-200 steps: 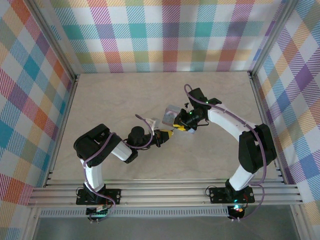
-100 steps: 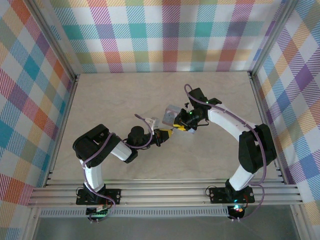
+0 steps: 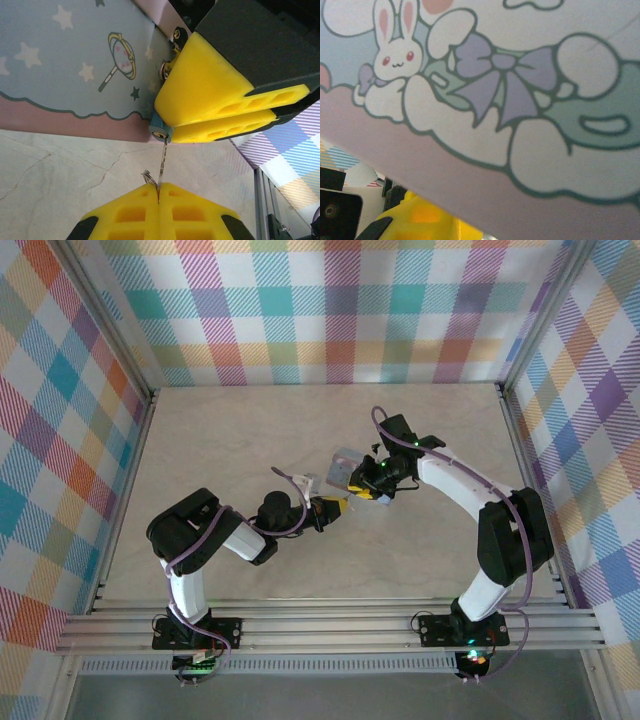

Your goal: Unlock the padlock with the key

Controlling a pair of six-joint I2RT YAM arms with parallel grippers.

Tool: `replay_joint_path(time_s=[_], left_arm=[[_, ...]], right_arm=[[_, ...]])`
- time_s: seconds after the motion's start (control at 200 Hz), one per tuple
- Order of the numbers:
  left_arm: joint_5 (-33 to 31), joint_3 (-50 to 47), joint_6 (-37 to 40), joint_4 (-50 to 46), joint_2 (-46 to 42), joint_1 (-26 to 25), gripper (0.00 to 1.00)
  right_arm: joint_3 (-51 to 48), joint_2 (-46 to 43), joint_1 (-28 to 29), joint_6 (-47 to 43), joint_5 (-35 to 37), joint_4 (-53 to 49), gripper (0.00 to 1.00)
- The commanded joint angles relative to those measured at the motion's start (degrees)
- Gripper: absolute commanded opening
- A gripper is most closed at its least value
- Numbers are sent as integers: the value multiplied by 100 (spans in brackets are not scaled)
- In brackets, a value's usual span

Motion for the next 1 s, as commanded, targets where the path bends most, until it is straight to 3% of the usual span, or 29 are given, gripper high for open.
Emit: replay_joint_path(time_s=[0.0, 0.995], left_arm=[[79, 197, -17, 356, 107, -85, 0], [388, 269, -227, 439, 117, 215, 0]], right_arm=[[12, 11, 31, 14, -228, 58, 0], [-244, -142, 31, -86, -528, 159, 0]])
